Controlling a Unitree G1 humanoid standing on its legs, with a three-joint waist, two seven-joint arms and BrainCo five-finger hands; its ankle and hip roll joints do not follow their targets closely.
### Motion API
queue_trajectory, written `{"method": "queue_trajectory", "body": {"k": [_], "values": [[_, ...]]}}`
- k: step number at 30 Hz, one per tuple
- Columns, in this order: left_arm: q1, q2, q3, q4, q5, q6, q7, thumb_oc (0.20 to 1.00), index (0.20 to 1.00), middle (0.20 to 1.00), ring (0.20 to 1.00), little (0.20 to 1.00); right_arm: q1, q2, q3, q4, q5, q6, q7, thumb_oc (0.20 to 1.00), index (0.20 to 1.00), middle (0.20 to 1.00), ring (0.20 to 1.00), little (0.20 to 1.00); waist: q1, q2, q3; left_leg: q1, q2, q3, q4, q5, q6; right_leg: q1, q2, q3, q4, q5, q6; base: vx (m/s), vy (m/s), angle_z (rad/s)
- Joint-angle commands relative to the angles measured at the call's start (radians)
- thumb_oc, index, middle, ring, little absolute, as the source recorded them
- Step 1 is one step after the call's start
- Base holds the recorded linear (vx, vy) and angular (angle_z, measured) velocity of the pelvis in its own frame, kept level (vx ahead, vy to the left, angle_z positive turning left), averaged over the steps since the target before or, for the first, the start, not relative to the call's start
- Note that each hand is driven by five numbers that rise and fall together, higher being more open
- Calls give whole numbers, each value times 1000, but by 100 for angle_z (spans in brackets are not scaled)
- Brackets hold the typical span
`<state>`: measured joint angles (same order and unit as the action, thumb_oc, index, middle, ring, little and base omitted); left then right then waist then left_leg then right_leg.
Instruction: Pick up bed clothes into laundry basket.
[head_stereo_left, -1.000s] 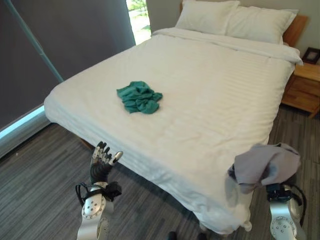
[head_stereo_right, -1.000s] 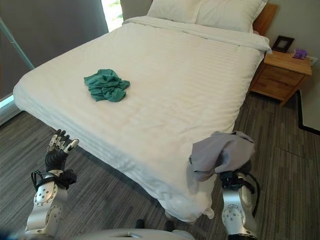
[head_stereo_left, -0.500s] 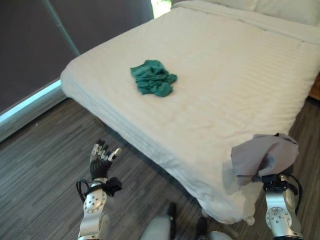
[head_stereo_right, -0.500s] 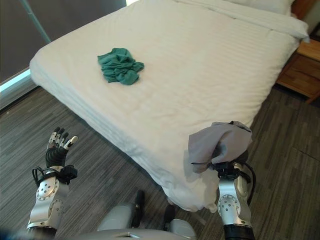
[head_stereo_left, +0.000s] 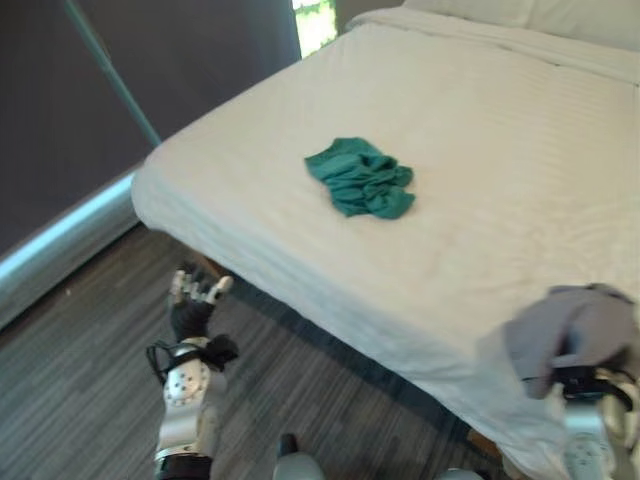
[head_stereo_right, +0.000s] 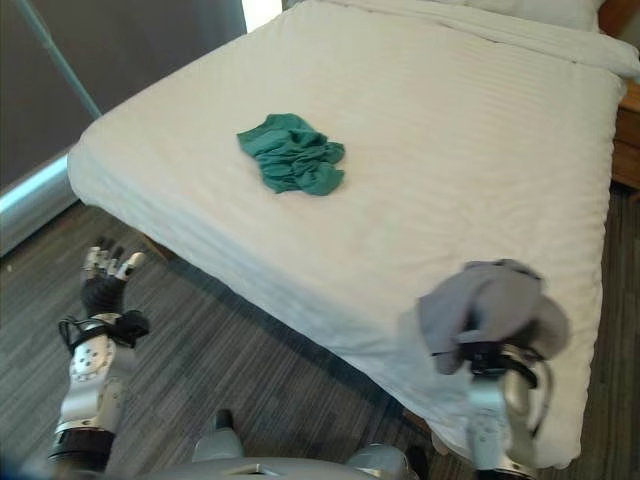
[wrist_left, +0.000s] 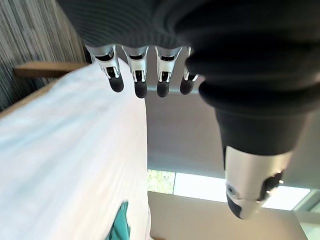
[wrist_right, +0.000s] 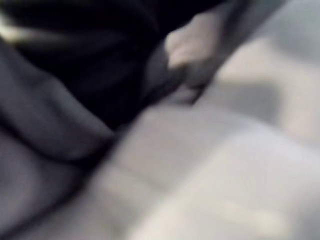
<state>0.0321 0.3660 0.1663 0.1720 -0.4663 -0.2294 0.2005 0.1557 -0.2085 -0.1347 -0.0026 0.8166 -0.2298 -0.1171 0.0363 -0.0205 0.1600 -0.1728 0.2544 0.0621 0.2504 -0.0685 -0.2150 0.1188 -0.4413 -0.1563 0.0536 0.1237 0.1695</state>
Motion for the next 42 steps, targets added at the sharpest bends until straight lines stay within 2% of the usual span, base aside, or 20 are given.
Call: {"method": "queue_trajectory", "body": {"k": [1,2,3,4,6,7,8,9,10,11,12,15,19,20,25,27,28,33,38,42], "values": [[46,49,51,-98,4,-56,2,1000,1000,1000,1000,1000,-91,-67,-52,-109,-27,-63,48,200,200,200,200,200,-15,25,-59,16,85,-95,-161,150,-13,8,-78,6,30,35,92,233,549,20],[46,51,51,-97,4,-57,2,1000,1000,1000,1000,1000,-90,-65,-52,-112,-28,-62,47,200,200,200,200,200,-13,19,-62,15,79,-90,-160,149,-9,4,-85,9,28,39,92,213,612,32],[35,51,41,-89,21,-50,4,1000,1000,1000,1000,1000,-79,-52,-52,-113,-28,-60,48,200,200,200,200,200,-18,17,-62,16,38,-73,-160,129,25,-21,-101,12,65,91,80,96,477,39],[18,56,24,-81,51,-41,8,1000,1000,1000,1000,1000,-75,-32,-42,-100,-19,-68,33,200,200,200,200,200,-19,11,-63,20,-29,-34,-157,104,69,-70,-162,2,105,215,63,145,704,29],[30,67,26,-94,76,-41,3,1000,1000,1000,1000,1000,-75,17,-20,-85,32,-75,45,200,200,200,200,200,-41,42,-49,68,-94,-11,-194,101,115,-134,-156,-14,202,246,24,164,753,6],[29,78,24,-95,91,-36,-1,1000,1000,1000,1000,1000,-56,20,-8,-77,39,-76,58,200,200,200,200,200,-74,57,-50,82,-124,-19,-228,115,139,-158,-68,68,272,205,0,123,510,-9],[30,78,25,-95,91,-36,-1,1000,1000,1000,1000,1000,-56,20,-7,-77,40,-76,58,200,200,200,200,200,-73,58,-52,80,-122,-17,-232,120,138,-168,-65,73,279,203,-2,353,846,44],[12,81,23,-90,109,-38,-17,1000,1000,1000,1000,1000,4,3,-23,-103,19,-64,89,200,200,200,200,200,-124,77,-32,165,-178,-14,-316,122,185,-271,128,96,438,10,-57,263,576,61],[11,81,23,-90,110,-38,-17,1000,1000,1000,1000,1000,4,3,-23,-104,19,-64,89,200,200,200,200,200,-124,79,-32,164,-176,-15,-318,125,185,-271,129,94,436,12,-60,330,734,27],[14,82,28,-91,127,-28,-14,1000,1000,1000,1000,1000,2,-2,-29,-113,8,-61,97,200,200,200,200,200,-121,74,-31,180,-194,16,-329,114,197,-290,136,6,421,-16,-69,154,267,-6],[22,75,28,-96,143,-21,-14,1000,1000,1000,1000,1000,0,-4,-43,-95,4,-57,102,200,200,200,200,200,-132,64,-32,202,-209,28,-337,101,201,-303,178,-65,375,-60,-70,233,297,-39],[36,40,26,-90,128,-23,-17,1000,1000,1000,1000,1000,-2,-5,-61,-78,6,-61,97,200,200,200,200,200,-142,53,-32,235,-217,44,-338,77,201,-317,263,-87,279,-87,-59,130,77,-57],[54,0,13,-88,118,-19,-22,1000,1000,1000,1000,1000,-1,-16,-56,-71,-18,-77,96,200,200,200,200,200,-118,21,-44,254,-229,91,-338,60,194,-245,301,-228,107,-83,-63,84,-19,-41],[76,-20,-3,-90,121,-13,-46,1000,1000,1000,1000,1000,8,-8,-46,-70,2,-56,105,200,200,200,200,200,-110,0,-61,253,-221,110,-330,68,184,-178,337,-174,-1,-99,-73,76,-137,-31],[117,-46,21,-108,68,-17,-68,1000,1000,1000,1000,1000,-32,-32,-8,-33,8,-46,118,200,200,200,200,200,-42,-40,-53,215,-182,142,-149,31,167,-114,383,-111,-75,-99,-94,51,-144,-63],[110,-51,5,-101,71,-18,-58,1000,1000,1000,1000,1000,-41,-39,-11,-37,24,-49,106,200,200,200,200,200,-27,-44,-35,175,-187,60,-92,48,166,-93,383,-73,-78,-104,-104,25,2,-77],[103,-59,3,-95,61,-17,-44,1000,1000,1000,1000,1000,-52,-34,-9,-36,36,-54,104,200,200,200,200,200,-13,-49,-26,132,-209,-31,-88,60,158,-80,373,-47,-82,-108,-100,20,21,-62],[107,-48,43,-88,75,-38,-28,1000,1000,1000,1000,1000,-49,-49,-19,-48,2,-56,117,200,200,200,200,200,5,-53,-37,126,-267,-167,-159,57,157,-76,390,39,-98,-106,-99,106,-15,-67],[27,30,57,-78,121,-48,-26,1000,1000,1000,1000,1000,-45,-51,-38,-32,-7,-67,124,200,200,200,200,200,-29,-33,-71,173,-286,-153,-233,75,182,-74,432,127,-117,-87,-101,103,11,-95],[-78,116,-3,-47,168,-5,-57,1000,1000,1000,1000,1000,-19,-57,-53,-5,-10,-52,120,200,200,200,200,200,-71,-10,-90,227,-286,-137,-301,85,195,-63,435,152,-121,-92,-99,96,71,-51]]}}
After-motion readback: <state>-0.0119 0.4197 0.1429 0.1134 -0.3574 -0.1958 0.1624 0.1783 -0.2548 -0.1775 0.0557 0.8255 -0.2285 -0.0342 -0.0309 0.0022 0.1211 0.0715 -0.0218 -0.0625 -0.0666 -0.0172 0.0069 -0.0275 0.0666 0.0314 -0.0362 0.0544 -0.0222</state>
